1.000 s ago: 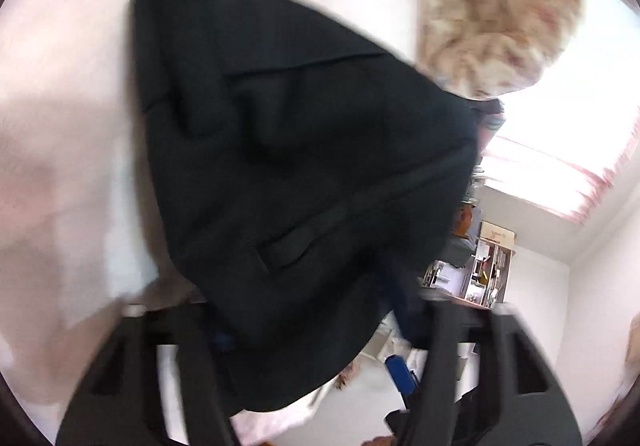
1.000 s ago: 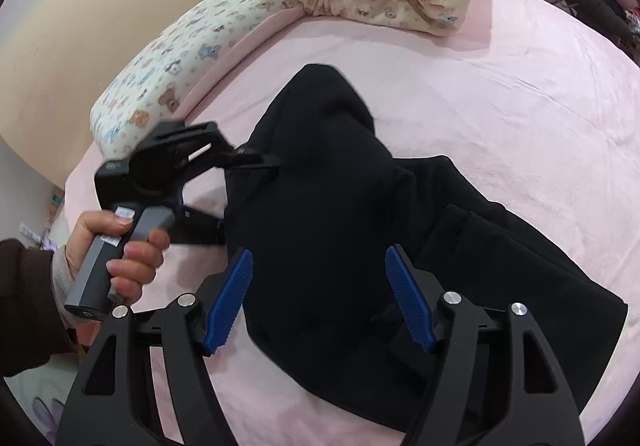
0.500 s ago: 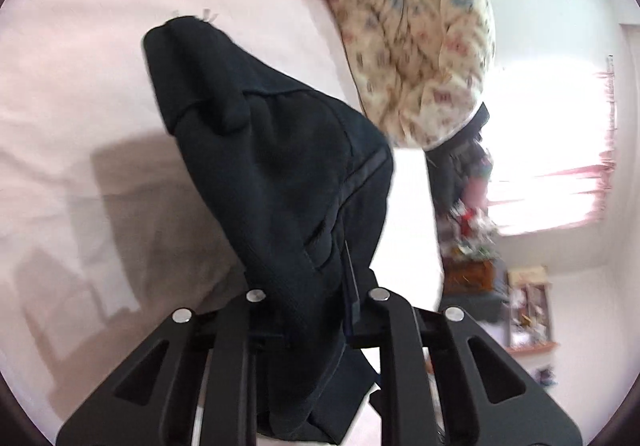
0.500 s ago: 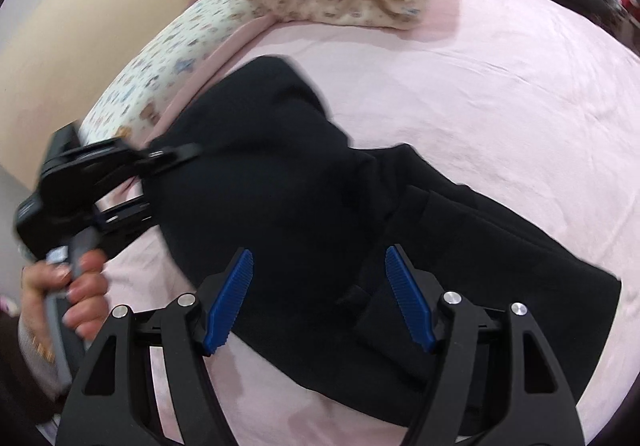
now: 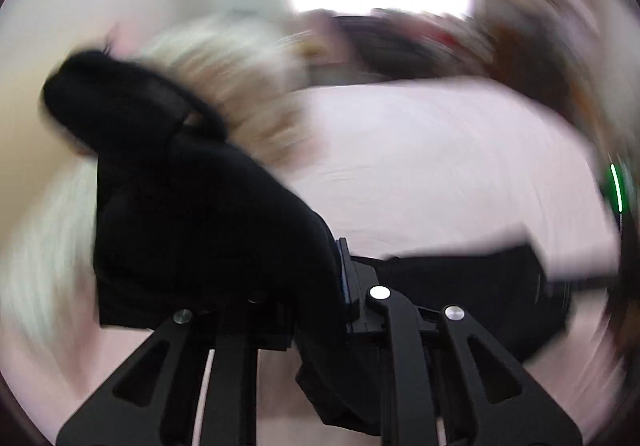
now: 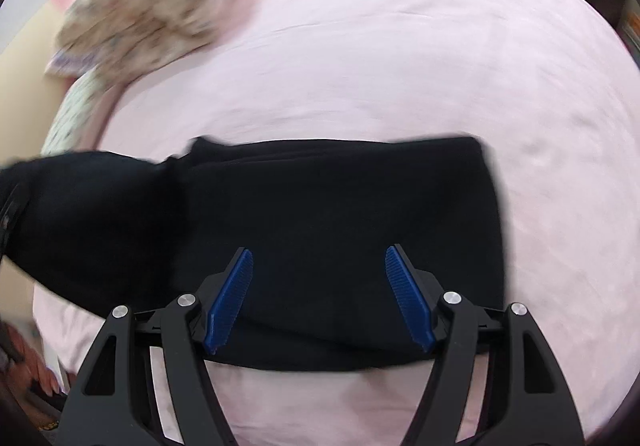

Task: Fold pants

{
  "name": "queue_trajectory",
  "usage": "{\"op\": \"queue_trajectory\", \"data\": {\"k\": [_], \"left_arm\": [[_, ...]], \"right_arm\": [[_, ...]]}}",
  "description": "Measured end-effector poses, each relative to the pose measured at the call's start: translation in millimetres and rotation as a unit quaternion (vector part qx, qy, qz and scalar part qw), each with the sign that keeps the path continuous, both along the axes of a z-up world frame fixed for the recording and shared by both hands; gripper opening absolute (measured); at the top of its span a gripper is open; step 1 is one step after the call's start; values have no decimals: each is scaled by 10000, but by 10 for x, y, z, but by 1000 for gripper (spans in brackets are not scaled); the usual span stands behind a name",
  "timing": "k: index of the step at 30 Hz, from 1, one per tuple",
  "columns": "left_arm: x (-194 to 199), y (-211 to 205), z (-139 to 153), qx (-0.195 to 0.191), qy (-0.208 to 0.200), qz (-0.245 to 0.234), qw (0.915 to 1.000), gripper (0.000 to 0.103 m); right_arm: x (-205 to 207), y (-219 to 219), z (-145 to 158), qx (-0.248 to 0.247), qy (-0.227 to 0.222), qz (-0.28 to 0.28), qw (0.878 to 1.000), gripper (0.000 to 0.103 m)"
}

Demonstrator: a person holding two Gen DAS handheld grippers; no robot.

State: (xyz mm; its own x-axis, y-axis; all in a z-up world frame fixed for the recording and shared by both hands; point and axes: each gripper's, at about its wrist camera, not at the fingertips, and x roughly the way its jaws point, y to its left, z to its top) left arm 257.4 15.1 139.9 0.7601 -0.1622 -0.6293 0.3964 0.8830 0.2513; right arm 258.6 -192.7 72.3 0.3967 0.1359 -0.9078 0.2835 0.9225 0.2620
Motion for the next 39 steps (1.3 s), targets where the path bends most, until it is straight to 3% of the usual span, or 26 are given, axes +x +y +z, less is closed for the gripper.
{"op": "queue_trajectory", "data": {"k": [1, 2, 4, 5, 7, 8, 9, 11, 12, 14, 16, 17, 19, 24, 25, 27, 29, 32, 35, 39], "left_arm": [[-65, -199, -71, 299, -10, -447, 9985, 16], [-142, -498, -223, 691, 95, -1116, 9913, 16], [-246, -864, -524, 1216, 372, -1902, 9735, 17], [-320, -1047, -764, 1609, 588, -2220, 9599, 18], [-385, -1187, -1053, 1951, 964, -2456, 9446, 22], [-424, -1219, -1164, 2075, 1169, -2500, 9385, 28], [-471, -1230, -1205, 2133, 1262, -2548, 9347, 29], [-599, -1191, -1152, 2201, 978, -2481, 9383, 35], [-621, -1129, -1075, 2000, 961, -2431, 9443, 40], [-639, -949, -866, 1415, 952, -2106, 9626, 74], [-655, -767, -662, 912, 816, -1815, 9758, 78], [-689, -672, -571, 716, 816, -1653, 9803, 82], [-683, -509, -435, 443, 918, -1203, 9875, 85], [-755, -326, -438, 456, 1317, -632, 9882, 86], [-725, -301, -468, 484, 1424, -528, 9872, 86], [-739, -243, -502, 502, 1551, -401, 9858, 86], [-741, -210, -531, 493, 1575, -285, 9859, 86], [-726, -116, -549, 316, 1614, -73, 9864, 86], [-685, -53, -600, 318, 1703, 116, 9848, 87], [-651, 41, -570, 167, 1689, 291, 9851, 87]], "right_arm": [[-86, -158, -19, -34, 67, -228, 9997, 71], [-150, -262, -31, -67, 112, -376, 9992, 71], [-339, -539, -57, -247, 239, -746, 9966, 71], [-416, -641, -61, -357, 287, -848, 9953, 71], [-584, -862, -68, -635, 442, -1059, 9914, 71], [-674, -988, -59, -677, 491, -1215, 9891, 71], [-725, -1062, -41, -633, 466, -1318, 9882, 71], [-780, -1176, 34, -312, 188, -1441, 9889, 71], [-756, -1206, 60, -29, 21, -1407, 9900, 71], [-673, -1190, 72, 580, -214, -1250, 9902, 71], [-497, -1086, 22, 1325, -339, -903, 9865, 71], [-379, -989, -31, 1421, -258, -652, 9874, 71], [-242, -838, -117, 1151, -76, -317, 9928, 70], [-32, -412, -306, 954, 231, 575, 9935, 69], [-3, -328, -345, 901, 277, 803, 9923, 50], [-22, -246, -357, 727, 246, 945, 9926, 35], [-28, -329, -299, 1037, 52, 759, 9917, 14], [-69, -543, -224, 1596, -191, 283, 9866, 13], [-54, -627, -150, 1800, -335, 146, 9830, 12], [-25, -895, 45, 2338, -868, -471, 9673, 12]]}}
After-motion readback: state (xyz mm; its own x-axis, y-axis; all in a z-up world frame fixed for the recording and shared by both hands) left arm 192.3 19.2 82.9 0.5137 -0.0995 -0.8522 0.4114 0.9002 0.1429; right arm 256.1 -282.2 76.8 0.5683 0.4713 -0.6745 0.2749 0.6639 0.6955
